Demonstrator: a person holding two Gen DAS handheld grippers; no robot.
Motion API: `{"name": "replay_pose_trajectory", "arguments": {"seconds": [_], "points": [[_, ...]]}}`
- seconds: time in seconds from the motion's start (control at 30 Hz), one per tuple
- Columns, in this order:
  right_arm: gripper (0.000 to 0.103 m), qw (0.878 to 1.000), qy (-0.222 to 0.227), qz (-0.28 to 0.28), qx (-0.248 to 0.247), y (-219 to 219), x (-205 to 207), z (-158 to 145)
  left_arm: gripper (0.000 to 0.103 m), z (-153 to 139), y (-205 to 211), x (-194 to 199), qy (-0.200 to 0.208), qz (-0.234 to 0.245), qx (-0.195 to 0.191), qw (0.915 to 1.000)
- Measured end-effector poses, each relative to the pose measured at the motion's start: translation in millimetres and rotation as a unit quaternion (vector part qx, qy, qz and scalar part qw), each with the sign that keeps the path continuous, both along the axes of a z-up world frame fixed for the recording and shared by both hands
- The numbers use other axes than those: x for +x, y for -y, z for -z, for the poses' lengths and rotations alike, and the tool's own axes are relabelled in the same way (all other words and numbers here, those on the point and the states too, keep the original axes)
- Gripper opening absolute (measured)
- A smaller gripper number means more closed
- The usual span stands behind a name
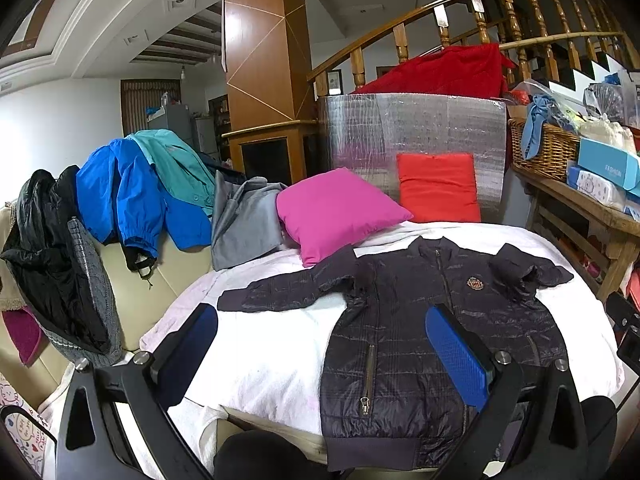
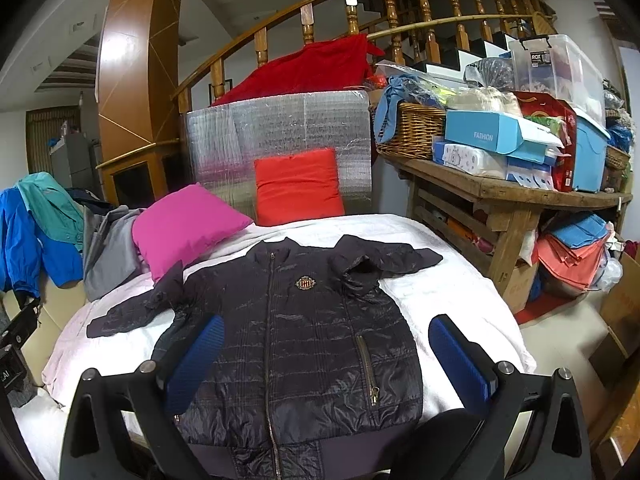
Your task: Fold large clothes
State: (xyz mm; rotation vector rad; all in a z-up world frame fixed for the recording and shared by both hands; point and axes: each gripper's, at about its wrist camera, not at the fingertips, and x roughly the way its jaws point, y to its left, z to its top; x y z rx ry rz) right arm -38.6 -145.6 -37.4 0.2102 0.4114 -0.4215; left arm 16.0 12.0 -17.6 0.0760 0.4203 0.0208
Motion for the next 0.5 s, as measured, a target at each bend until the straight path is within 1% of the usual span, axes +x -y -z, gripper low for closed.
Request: {"name": "replay_pose_trajectory", "arguments": {"seconds": [0.2,0.23,0.5], "points": [[0.103,1.0,-0.003,0.0,0.002,0.6,1.5,1.0,0.103,0.0,-3.6,1.9,-0.005,0.001,-0.002,1.0],[0.103,1.0,-0.003,0.0,0.002,0.9,1.8,0.8,0.103,3.4,2.2,2.7,-0.005,0.0,-0.001,1.0],[0.103,1.0,-0.004,-0.001,0.003,1.9,3.1,2.2,0.103,4.3,2.7,4.3,-0.006,0.002,0.0,1.0]]}}
